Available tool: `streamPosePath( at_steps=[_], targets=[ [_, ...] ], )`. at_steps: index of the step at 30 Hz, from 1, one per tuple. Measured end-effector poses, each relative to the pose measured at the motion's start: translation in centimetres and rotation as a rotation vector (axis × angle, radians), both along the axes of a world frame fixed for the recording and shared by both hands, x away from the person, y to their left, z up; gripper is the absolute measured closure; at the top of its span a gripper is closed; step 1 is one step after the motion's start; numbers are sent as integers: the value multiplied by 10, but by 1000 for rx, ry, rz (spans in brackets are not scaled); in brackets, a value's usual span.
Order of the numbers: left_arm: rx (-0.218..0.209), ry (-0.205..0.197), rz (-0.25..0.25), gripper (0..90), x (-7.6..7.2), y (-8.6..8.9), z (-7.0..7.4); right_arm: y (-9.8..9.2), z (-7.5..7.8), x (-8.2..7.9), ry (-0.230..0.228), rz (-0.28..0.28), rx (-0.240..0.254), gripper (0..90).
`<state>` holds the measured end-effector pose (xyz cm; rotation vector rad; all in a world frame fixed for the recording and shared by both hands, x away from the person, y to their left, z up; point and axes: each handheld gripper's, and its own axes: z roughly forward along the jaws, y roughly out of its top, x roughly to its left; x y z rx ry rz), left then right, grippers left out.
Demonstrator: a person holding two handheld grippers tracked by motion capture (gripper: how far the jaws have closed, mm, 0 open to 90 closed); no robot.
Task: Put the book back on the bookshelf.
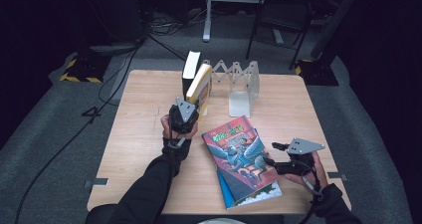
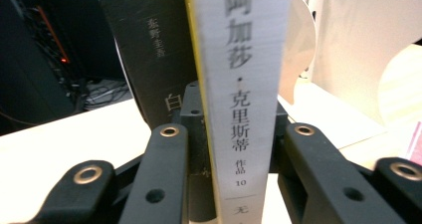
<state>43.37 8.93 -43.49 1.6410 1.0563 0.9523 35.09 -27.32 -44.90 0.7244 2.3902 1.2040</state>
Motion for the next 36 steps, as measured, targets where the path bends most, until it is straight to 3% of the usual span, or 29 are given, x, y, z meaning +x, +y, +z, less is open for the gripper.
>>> streamPosePath(
  at_steps=[3,7,9,17,26,36],
  targets=[
    [-3,7,20,743,4,-7,1,2,-2,0,5,11,-8,352],
    [-46,21,73,746,9,-9,3,4,-5,1,13,17,-22,352],
    [-41,13,129,745,11,-17,2,4,-6,1,16,18,-28,352],
    [-68,6,166,747,25,-30,1,5,-5,0,14,28,-33,352],
    [-116,6,121,708,25,-29,-3,4,-9,2,34,30,-34,351],
    [-102,47,-6,485,11,-18,-17,-1,-10,-2,51,41,-24,349]
  ],
)
